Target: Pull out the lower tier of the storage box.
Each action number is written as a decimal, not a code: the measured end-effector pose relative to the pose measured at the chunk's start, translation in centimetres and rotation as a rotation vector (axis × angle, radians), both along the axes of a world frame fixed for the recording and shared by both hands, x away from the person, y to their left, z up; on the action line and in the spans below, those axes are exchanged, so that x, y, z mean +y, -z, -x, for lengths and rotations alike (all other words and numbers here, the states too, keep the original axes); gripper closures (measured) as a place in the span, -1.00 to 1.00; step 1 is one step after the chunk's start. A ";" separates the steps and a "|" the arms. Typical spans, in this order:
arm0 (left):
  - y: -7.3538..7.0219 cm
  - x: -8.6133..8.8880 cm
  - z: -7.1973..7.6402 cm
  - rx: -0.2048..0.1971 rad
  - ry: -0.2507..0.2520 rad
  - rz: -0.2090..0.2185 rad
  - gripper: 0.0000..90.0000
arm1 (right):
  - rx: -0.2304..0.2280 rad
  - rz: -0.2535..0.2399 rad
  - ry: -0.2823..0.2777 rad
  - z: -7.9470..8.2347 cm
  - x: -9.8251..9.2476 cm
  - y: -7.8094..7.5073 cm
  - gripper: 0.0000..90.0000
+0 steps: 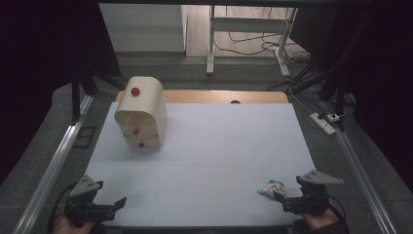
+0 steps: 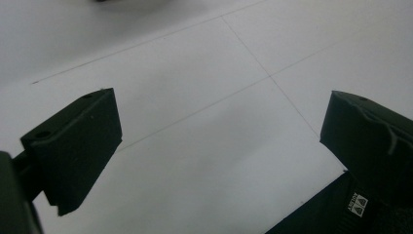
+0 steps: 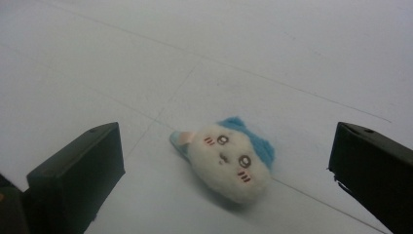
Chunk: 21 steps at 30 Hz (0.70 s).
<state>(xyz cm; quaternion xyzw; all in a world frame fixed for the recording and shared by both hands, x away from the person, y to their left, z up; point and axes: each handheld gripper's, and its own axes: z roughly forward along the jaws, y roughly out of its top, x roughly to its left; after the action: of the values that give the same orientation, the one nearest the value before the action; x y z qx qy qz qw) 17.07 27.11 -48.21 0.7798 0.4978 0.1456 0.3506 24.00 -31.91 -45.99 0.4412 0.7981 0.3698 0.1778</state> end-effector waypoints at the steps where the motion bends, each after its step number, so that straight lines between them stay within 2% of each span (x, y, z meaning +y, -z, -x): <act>1: 0.0 0.0 0.0 0.000 0.004 0.003 -0.96 | 0.002 0.007 -0.009 0.0 0.0 0.0 -1.00; 5: 0.0 0.0 0.0 0.008 0.003 0.004 -0.98 | -0.005 0.018 -0.010 0.1 0.1 0.0 -1.00; 10: 0.0 0.0 -0.2 0.020 -0.008 0.003 -1.00 | 0.000 -0.008 0.012 0.0 -0.2 0.0 -1.00; 17: 0.1 0.0 -0.4 0.035 -0.009 0.004 -1.00 | -0.005 0.000 0.008 0.1 -0.1 0.0 -1.00; 21: 0.1 0.2 -0.5 0.047 -0.004 0.028 -1.00 | 0.002 -0.012 0.008 0.0 -0.2 0.0 -1.00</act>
<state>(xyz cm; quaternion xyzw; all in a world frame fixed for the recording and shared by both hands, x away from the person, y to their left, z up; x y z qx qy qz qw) 17.56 27.36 -48.32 0.7771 0.5093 0.1212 0.3494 23.98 -32.12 -46.01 0.4459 0.7942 0.3735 0.1757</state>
